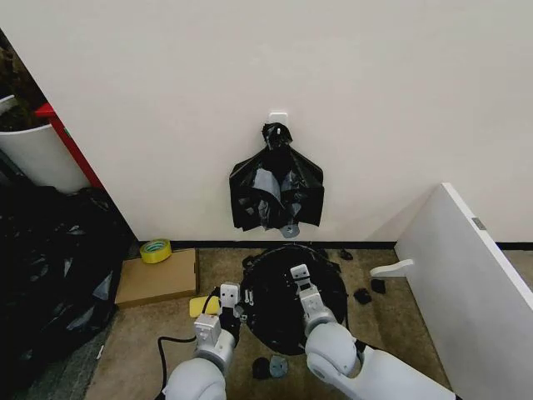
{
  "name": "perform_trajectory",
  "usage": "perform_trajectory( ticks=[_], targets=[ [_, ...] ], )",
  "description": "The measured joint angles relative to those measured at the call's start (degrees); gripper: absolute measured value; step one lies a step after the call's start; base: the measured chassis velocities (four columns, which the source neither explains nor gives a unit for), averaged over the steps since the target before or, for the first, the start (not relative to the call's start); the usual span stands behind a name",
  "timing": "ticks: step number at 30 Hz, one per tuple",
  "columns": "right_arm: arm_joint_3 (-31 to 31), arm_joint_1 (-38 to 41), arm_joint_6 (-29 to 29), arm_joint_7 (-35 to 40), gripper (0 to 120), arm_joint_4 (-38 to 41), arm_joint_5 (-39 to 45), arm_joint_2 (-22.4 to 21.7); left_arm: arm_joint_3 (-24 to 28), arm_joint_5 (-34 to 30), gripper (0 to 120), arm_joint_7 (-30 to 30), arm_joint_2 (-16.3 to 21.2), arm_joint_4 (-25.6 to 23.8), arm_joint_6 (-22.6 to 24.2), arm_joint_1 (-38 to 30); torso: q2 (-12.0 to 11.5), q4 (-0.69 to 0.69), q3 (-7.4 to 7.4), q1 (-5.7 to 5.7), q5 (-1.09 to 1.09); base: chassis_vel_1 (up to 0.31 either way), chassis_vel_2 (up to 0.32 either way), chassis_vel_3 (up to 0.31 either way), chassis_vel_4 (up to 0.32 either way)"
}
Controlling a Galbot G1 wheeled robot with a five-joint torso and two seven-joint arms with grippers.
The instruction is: Place the garbage bag over the trash bin.
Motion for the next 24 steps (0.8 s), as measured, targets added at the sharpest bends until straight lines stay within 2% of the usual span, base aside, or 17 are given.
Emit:
perform_trajectory(
  ticks=[6, 11, 14, 16, 19, 24],
  targets=[
    [0.1, 1.7, 0.3, -0.4, 0, -2.8, -1.3, 0.5, 0.1, 1.8, 0, 0.7, 0.0, 0.5, -1.3, 0.4, 0.0, 0.01, 0.00, 0.00, 0.00, 0.000, 0.000, 0.000, 0.000],
    [1.0, 0.0, 6.0, -3.8, 0, -3.9, -8.9, -0.3, 0.0, 1.8, 0, 0.8, -0.2, 1.0, -1.7, 0.1, 0.0, 0.01, 0.00, 0.00, 0.00, 0.000, 0.000, 0.000, 0.000],
    [1.3, -3.0, 10.2, -6.4, 0, -1.6, -13.7, -2.0, -0.2, 1.9, 0, 0.8, -0.3, 1.8, -2.2, -0.5, 0.0, -0.01, -0.01, 0.00, 0.01, 0.000, 0.000, 0.000, 0.000],
    [1.0, -5.0, 11.1, -7.1, 0, 1.6, -14.2, -3.7, -0.2, 2.3, 0, 0.9, -0.3, 2.3, -2.7, -0.6, 0.0, -0.01, -0.01, 0.00, 0.00, 0.000, 0.000, 0.000, 0.000],
    [0.7, -6.6, 9.1, -7.1, 0, 5.5, -10.6, -5.1, -0.2, 2.8, 0, 1.1, -0.4, 2.6, -3.0, -0.6, 0.0, -0.01, -0.01, 0.00, 0.01, 0.000, 0.000, 0.000, 0.000],
    [0.9, -7.4, -5.4, -2.4, 0, 13.8, 8.3, -5.9, 0.0, 3.8, 0, 1.6, -0.7, 2.9, -4.0, -0.5, 0.0, 0.00, -0.01, 0.00, -0.01, 0.000, 0.000, 0.000, 0.000]
  ],
)
